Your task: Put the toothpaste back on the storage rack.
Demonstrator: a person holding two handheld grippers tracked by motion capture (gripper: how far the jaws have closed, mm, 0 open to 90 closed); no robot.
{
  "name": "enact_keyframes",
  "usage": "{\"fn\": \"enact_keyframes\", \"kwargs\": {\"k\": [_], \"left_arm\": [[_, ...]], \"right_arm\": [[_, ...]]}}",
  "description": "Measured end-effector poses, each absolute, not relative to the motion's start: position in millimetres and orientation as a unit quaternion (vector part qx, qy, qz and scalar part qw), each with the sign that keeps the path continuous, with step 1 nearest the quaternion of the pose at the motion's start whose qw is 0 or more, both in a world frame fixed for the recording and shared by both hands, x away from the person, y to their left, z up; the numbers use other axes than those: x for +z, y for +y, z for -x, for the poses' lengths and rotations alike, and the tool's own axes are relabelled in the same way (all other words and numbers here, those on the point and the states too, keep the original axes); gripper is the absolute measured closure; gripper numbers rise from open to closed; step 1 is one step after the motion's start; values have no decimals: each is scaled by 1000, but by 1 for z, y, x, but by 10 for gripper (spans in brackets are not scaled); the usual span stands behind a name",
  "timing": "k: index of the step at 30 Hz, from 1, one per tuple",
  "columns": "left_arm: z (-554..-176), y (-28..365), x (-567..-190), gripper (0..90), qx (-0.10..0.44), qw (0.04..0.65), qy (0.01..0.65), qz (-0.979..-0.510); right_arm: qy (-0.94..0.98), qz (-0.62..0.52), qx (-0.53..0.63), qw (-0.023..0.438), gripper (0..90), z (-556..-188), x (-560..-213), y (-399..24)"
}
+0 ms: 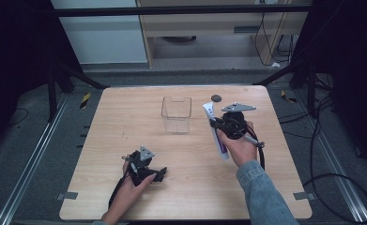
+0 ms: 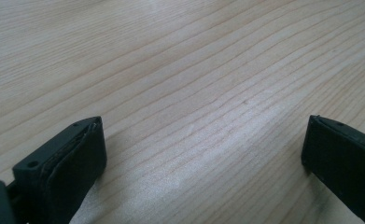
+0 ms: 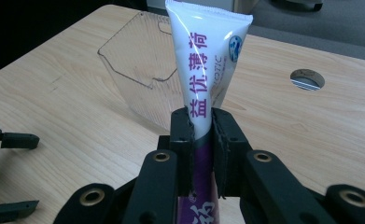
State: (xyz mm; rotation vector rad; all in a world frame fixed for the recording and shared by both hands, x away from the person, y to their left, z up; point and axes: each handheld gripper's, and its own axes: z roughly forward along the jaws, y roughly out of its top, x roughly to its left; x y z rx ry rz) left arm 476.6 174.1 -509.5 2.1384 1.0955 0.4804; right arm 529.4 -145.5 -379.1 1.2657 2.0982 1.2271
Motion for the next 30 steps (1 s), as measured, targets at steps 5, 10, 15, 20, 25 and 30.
{"fn": "enact_keyframes", "kwargs": {"k": [5, 10, 15, 20, 25, 30], "left_arm": [[-477, 174, -510, 0, 184, 339, 421, -821], [-477, 174, -510, 0, 184, 339, 421, -821], [-477, 174, -510, 0, 185, 339, 421, -821], [-477, 174, -510, 0, 184, 339, 421, -821], [-477, 174, -510, 0, 185, 339, 421, -821], [-477, 174, -510, 0, 184, 339, 421, -821]], "right_arm": [[746, -448, 448, 204, 797, -529, -376, -142], [745, -444, 452, 207, 797, -529, -373, -137], [744, -441, 457, 209, 797, -530, -372, -132], [742, -441, 459, 211, 796, -530, -372, -129], [735, -440, 467, 219, 796, -530, -372, -121], [732, -433, 475, 225, 796, -532, -367, -112]]}}
